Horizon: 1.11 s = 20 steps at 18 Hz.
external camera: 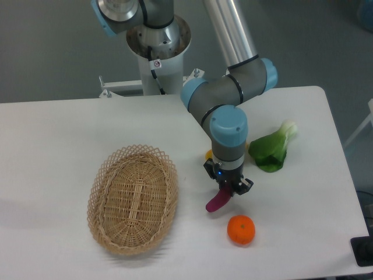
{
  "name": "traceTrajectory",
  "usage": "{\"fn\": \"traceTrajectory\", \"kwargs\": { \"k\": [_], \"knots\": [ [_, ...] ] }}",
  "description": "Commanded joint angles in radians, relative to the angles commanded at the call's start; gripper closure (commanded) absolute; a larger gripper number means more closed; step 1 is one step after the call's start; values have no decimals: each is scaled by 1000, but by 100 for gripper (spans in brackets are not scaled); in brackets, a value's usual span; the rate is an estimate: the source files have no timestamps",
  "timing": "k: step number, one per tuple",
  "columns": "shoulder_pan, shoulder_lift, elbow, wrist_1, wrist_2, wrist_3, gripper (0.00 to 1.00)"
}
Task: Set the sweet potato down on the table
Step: 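Carry the sweet potato toward the orange and lower it to the table, then open the gripper to release the sweet potato beside the orange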
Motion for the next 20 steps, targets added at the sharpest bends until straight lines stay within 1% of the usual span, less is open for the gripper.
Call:
{"fn": "traceTrajectory", "kwargs": {
  "k": [1, 2, 3, 4, 7, 11, 12, 15, 16, 17, 18, 20],
  "knots": [
    [0, 0, 2, 0, 0, 0, 64],
    [0, 0, 11, 0, 0, 0, 46],
    [2, 0, 17, 0, 0, 0, 14],
    [2, 2, 17, 2, 0, 0, 0],
    [2, 18, 28, 17, 2, 2, 0],
    [3, 70, 58, 14, 2, -2, 0],
    [3, 84, 70, 14, 2, -2, 0],
    [6, 127, 138, 3, 35, 2, 0],
    [8, 149, 165, -12, 46, 8, 0],
    [11, 162, 187, -40, 49, 11, 0],
    [14, 175, 211, -84, 54, 14, 0],
    [28, 198, 261, -216, 54, 28, 0]
  ]
}}
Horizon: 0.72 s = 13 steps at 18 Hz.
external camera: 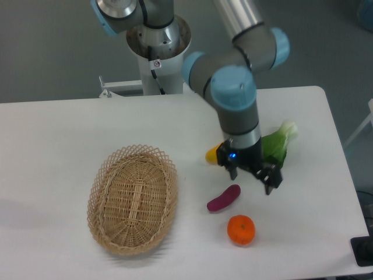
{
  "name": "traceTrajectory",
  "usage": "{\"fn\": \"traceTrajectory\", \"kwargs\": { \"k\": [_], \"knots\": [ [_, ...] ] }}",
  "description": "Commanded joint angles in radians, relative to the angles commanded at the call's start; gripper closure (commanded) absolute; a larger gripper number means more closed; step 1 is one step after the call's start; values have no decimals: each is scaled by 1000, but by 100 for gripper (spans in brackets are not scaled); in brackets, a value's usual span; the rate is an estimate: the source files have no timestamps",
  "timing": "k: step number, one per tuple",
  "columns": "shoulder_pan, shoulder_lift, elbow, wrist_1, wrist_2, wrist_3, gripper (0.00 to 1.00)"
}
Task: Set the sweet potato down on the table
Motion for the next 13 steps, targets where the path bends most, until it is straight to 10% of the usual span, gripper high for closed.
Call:
{"fn": "traceTrajectory", "kwargs": {
  "k": [4, 13],
  "knots": [
    [63, 52, 59, -230, -3, 144, 0],
    [181, 149, -6, -335, -41, 379, 0]
  ]
}}
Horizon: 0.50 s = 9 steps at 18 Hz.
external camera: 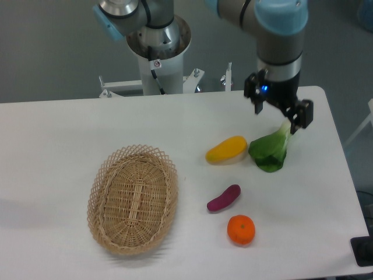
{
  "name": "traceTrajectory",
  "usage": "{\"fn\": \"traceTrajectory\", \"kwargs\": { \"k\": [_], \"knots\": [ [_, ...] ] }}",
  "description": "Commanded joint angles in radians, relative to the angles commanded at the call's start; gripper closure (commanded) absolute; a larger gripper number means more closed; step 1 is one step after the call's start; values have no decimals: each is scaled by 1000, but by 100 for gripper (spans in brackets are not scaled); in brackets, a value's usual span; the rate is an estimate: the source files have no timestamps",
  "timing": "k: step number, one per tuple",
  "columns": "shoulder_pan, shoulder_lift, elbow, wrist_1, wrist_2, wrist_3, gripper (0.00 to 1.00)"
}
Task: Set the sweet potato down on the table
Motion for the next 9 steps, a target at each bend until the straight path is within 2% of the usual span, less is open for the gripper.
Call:
{"fn": "traceTrajectory", "kwargs": {
  "k": [9],
  "knots": [
    [-2, 2, 2, 3, -44, -11, 0]
  ]
}}
